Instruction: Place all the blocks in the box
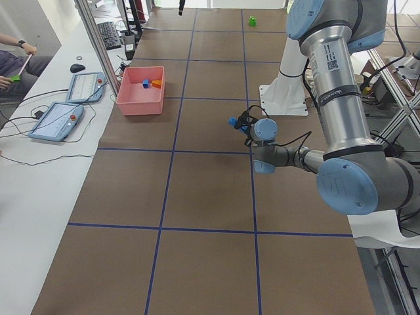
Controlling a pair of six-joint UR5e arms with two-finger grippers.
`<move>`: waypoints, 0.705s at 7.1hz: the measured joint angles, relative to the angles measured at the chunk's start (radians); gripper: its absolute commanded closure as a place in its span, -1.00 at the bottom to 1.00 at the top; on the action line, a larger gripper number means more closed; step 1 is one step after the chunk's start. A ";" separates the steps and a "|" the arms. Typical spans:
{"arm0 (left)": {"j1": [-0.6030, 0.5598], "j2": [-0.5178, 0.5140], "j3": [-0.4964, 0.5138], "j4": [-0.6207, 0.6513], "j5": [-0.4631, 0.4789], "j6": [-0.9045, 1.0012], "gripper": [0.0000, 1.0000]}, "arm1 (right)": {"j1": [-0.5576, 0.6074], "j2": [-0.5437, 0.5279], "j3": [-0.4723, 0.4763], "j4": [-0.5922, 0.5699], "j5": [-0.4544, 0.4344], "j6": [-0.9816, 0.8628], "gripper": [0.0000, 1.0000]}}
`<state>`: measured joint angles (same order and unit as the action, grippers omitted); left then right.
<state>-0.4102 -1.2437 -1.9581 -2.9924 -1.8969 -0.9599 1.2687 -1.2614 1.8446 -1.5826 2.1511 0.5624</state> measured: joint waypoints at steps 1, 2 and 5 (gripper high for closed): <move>-0.041 -0.093 0.001 0.061 0.000 -0.034 0.37 | 0.044 -0.044 0.002 0.004 0.033 -0.072 -1.00; -0.076 -0.193 0.004 0.143 0.000 -0.055 0.37 | 0.083 -0.088 0.004 0.007 0.058 -0.140 -1.00; -0.184 -0.501 0.015 0.513 0.001 -0.069 0.38 | 0.158 -0.219 0.008 0.036 0.094 -0.306 -1.00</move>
<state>-0.5942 -1.7443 -1.9433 -2.4795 -1.8960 -1.0287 1.4265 -1.4799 1.8523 -1.5465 2.2446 0.2563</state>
